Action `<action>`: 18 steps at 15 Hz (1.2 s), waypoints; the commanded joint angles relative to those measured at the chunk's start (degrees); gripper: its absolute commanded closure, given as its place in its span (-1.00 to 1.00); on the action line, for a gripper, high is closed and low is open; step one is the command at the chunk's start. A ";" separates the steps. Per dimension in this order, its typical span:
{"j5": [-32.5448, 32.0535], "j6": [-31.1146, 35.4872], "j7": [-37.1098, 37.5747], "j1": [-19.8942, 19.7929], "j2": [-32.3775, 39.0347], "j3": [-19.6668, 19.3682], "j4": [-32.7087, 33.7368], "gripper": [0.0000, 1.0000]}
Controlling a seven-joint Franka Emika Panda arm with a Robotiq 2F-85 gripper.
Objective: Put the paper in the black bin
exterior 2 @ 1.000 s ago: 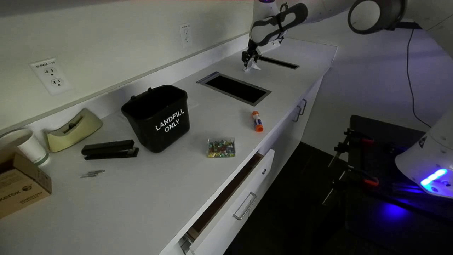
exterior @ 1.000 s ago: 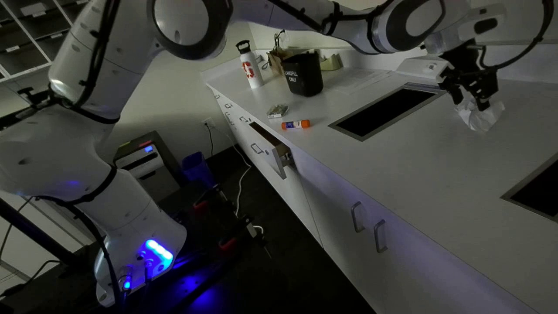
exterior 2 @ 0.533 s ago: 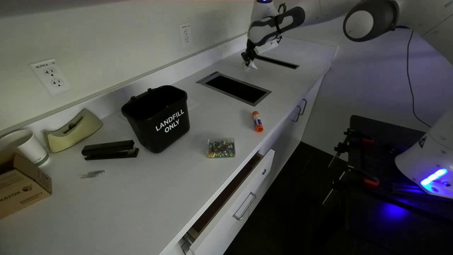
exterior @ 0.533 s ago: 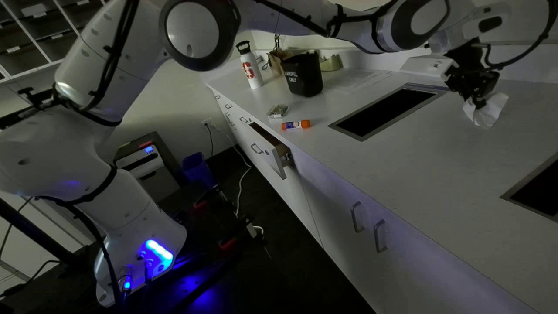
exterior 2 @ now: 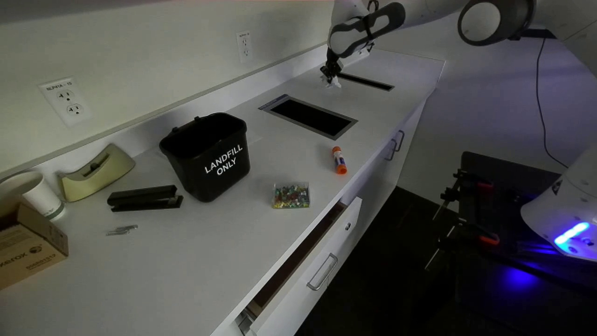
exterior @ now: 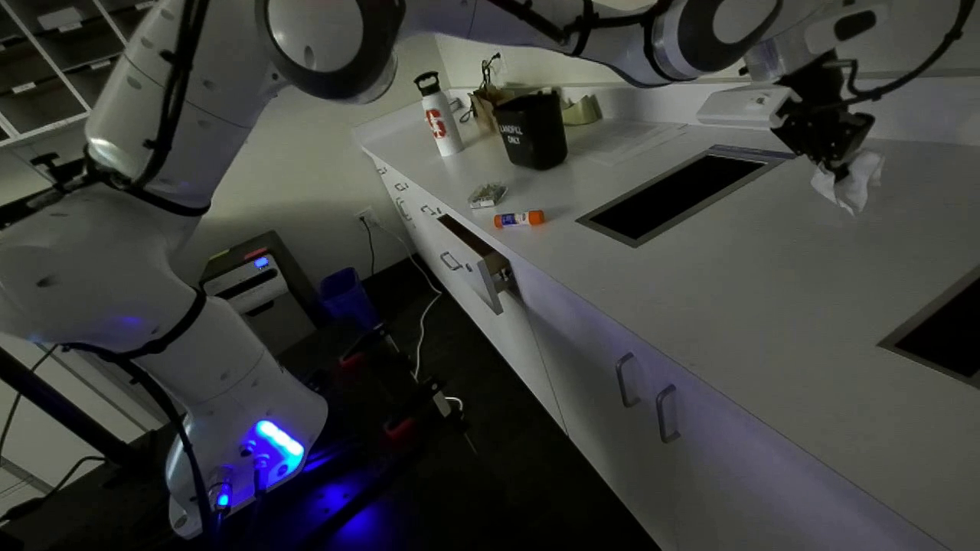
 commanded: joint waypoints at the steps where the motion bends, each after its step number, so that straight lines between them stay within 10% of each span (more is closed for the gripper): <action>1: -2.77 2.16 0.82 3.19 -9.85 -2.39 -13.38 0.96; 16: -3.43 1.58 -12.77 3.67 -42.09 0.51 -48.90 0.96; 18: -2.64 0.25 -11.88 3.45 -36.90 0.31 -42.54 0.85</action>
